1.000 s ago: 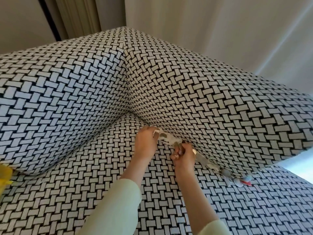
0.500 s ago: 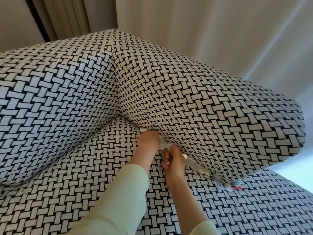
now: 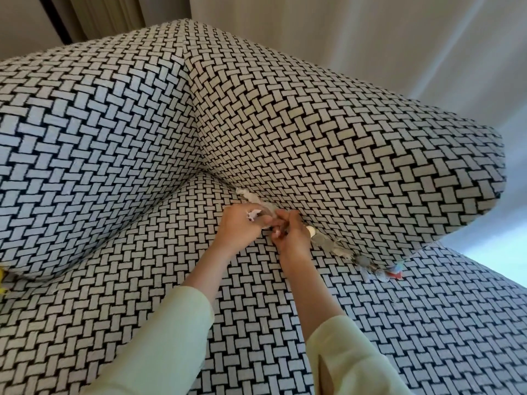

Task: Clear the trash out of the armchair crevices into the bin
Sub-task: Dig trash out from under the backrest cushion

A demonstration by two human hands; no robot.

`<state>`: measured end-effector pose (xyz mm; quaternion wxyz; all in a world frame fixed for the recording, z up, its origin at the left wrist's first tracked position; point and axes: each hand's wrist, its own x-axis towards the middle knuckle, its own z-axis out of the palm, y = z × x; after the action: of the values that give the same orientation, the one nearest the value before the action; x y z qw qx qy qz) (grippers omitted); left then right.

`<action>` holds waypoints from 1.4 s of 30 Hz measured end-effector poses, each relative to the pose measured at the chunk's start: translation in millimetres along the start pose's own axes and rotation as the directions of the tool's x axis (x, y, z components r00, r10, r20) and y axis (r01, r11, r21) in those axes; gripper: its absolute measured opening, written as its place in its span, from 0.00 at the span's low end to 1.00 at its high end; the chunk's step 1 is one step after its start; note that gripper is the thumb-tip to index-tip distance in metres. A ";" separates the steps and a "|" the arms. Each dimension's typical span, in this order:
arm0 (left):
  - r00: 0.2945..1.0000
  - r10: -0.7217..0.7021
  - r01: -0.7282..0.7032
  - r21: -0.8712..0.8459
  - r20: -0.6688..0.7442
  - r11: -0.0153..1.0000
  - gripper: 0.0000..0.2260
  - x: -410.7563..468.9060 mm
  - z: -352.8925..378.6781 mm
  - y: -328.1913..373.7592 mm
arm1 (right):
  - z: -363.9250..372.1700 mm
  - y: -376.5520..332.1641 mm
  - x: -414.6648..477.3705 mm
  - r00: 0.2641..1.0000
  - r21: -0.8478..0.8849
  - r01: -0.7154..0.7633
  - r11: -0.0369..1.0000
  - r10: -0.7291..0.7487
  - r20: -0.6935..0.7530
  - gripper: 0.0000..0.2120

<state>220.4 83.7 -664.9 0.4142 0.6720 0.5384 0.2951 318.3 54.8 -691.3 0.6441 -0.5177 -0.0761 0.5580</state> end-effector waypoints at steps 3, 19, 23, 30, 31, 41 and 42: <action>0.991 -0.083 0.093 -0.092 0.107 0.991 0.06 -8.5 -4.2 4.1 | 5.6 4.0 -3.9 0.993 0.224 -0.068 0.972 0.045 0.110 0.20; 0.993 -0.080 0.070 -0.119 -0.083 0.990 0.05 -26.1 -28.0 16.7 | 32.3 -7.1 -34.8 0.989 0.552 -0.141 0.822 0.141 0.044 0.18; 0.992 -0.128 0.128 0.020 0.007 0.992 0.16 -26.5 -37.0 17.4 | 41.6 -21.2 -38.8 0.997 0.515 -0.077 0.854 0.070 0.034 0.20; 0.987 -0.016 0.031 0.087 -0.160 0.996 0.08 -37.4 -54.4 18.3 | 57.6 -15.0 -55.1 0.962 0.411 -0.218 0.885 0.124 0.242 0.20; 0.989 0.008 0.016 0.160 -0.147 0.987 0.08 -37.7 -53.0 17.1 | 57.0 -14.0 -55.1 0.956 0.400 -0.231 0.887 0.132 0.261 0.21; 0.957 -0.148 0.209 0.241 -0.251 0.948 0.09 -43.9 -38.5 18.1 | 36.9 -17.4 -59.1 0.964 0.320 -0.228 0.920 0.167 0.206 0.20; 0.950 -0.169 0.232 0.227 -0.264 0.946 0.09 -44.8 -39.2 16.3 | 36.3 -18.5 -59.4 0.971 0.332 -0.215 0.918 0.165 0.172 0.19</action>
<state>184.1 48.4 -629.5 0.2841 0.6202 0.6840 0.2586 284.0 31.5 -632.5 0.6612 -0.3597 0.0292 0.6578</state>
